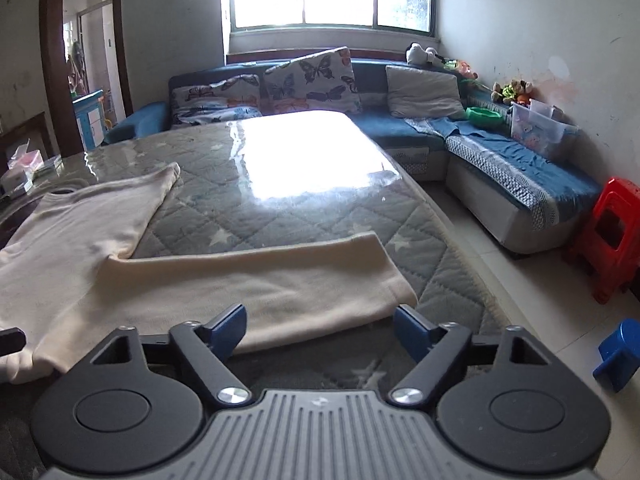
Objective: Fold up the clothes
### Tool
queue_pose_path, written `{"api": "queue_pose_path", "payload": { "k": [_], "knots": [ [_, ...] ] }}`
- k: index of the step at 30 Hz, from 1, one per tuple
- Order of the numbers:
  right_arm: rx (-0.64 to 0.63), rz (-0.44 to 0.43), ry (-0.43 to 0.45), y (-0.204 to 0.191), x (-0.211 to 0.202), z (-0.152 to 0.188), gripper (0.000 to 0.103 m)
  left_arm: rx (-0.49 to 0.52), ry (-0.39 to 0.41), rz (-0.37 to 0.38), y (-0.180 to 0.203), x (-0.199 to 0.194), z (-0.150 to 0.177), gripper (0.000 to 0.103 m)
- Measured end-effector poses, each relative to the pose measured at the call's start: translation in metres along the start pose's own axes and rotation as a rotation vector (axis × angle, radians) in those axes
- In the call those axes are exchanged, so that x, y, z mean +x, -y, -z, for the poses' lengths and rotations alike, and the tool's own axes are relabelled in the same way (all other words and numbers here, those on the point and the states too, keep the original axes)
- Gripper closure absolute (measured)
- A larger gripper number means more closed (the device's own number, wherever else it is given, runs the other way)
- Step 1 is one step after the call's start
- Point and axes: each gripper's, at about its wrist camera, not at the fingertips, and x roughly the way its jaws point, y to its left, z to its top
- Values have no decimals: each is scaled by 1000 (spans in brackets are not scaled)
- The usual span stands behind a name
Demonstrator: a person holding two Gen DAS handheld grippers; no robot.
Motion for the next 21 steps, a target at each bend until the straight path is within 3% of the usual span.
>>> {"api": "queue_pose_path", "payload": {
  "k": [2,5,13,18,21],
  "knots": [
    [31,1,-9,5,4,1,36,-9,3,3,-2,-2,2,0],
    [76,15,-7,14,7,1,40,-21,7,8,-5,-7,5,0],
    [139,48,22,29,18,-2,61,-69,-7,-3,-13,-8,9,0],
    [179,68,40,38,24,-3,94,-37,2,-16,-11,-9,4,0],
    [209,54,59,45,21,-6,96,-24,-2,-10,-9,-5,1,0]
  ]
}}
